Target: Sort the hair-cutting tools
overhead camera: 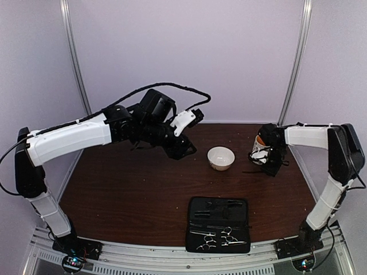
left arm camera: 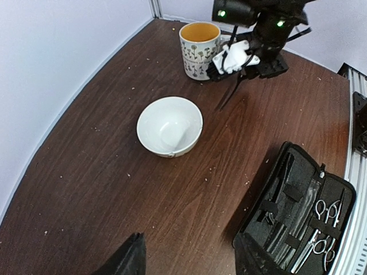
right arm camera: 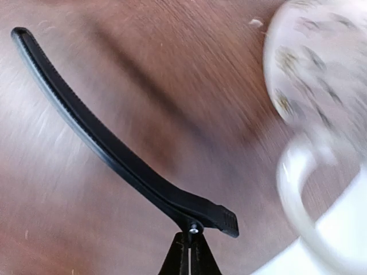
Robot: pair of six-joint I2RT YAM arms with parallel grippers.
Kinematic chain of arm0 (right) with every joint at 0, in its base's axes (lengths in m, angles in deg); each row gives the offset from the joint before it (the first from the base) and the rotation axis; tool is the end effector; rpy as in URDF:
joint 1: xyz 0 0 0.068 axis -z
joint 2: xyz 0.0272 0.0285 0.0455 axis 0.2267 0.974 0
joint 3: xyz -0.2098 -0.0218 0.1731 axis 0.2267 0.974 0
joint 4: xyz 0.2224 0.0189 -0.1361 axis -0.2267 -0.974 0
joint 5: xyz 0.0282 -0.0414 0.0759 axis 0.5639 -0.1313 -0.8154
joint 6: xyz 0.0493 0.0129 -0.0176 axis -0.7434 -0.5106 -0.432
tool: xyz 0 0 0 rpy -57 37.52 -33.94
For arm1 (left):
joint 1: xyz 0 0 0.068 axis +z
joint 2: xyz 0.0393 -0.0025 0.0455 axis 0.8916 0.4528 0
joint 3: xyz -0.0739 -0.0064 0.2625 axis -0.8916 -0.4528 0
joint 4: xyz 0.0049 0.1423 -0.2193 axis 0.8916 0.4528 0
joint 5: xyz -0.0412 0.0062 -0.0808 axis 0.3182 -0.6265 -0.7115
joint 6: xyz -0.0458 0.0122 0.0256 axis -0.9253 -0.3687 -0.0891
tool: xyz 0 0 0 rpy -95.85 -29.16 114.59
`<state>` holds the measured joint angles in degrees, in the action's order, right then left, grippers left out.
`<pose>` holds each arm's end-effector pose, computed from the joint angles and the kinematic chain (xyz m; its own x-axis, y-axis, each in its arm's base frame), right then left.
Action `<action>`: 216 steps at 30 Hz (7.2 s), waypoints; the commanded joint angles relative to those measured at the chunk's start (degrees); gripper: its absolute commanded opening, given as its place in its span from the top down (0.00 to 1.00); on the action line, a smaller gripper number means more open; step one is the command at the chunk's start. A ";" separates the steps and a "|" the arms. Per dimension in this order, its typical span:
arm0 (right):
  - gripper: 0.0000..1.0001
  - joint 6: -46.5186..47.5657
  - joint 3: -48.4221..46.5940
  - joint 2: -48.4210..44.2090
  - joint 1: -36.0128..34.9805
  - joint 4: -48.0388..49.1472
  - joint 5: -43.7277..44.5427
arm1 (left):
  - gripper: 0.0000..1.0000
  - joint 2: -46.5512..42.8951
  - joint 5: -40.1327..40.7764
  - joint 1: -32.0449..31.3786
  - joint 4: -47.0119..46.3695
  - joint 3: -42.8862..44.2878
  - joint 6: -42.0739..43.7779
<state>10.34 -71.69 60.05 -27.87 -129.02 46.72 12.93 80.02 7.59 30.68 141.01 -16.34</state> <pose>0.3114 0.0789 0.1738 -0.6767 -0.7328 -0.0711 -0.7195 0.6787 -0.1473 0.2182 -0.3204 0.3454 -0.3491 0.5064 -0.7885 0.8439 0.5357 -0.0295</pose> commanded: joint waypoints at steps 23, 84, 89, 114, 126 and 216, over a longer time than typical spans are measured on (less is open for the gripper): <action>1.00 -2.14 19.36 -36.27 -15.87 -5.68 -0.02 | 0.54 15.27 -16.11 -2.12 -3.53 -4.95 -0.21; 1.00 -3.83 4.06 -7.39 -33.47 -5.75 7.15 | 0.66 -5.75 1.06 -1.68 -6.50 -35.22 -26.08; 1.00 -5.27 1.86 -4.91 -34.06 -6.19 8.75 | 0.84 -7.38 -5.53 -1.65 -15.07 -43.02 -36.71; 1.00 -9.61 -4.44 3.24 -40.06 -9.77 2.59 | 0.99 2.95 -13.12 -5.94 -26.67 -41.57 -43.14; 1.00 -11.63 -7.89 6.56 -41.27 -11.09 -2.13 | 1.00 3.73 -13.04 -5.95 -26.77 -40.59 -42.03; 0.87 -10.52 0.04 -1.52 -39.49 -8.84 -0.33 | 1.00 3.12 -14.27 -6.13 -30.69 -41.41 -39.47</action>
<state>-2.08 -73.53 62.93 -67.84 -138.99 45.28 16.45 66.10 1.82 2.37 99.57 -56.66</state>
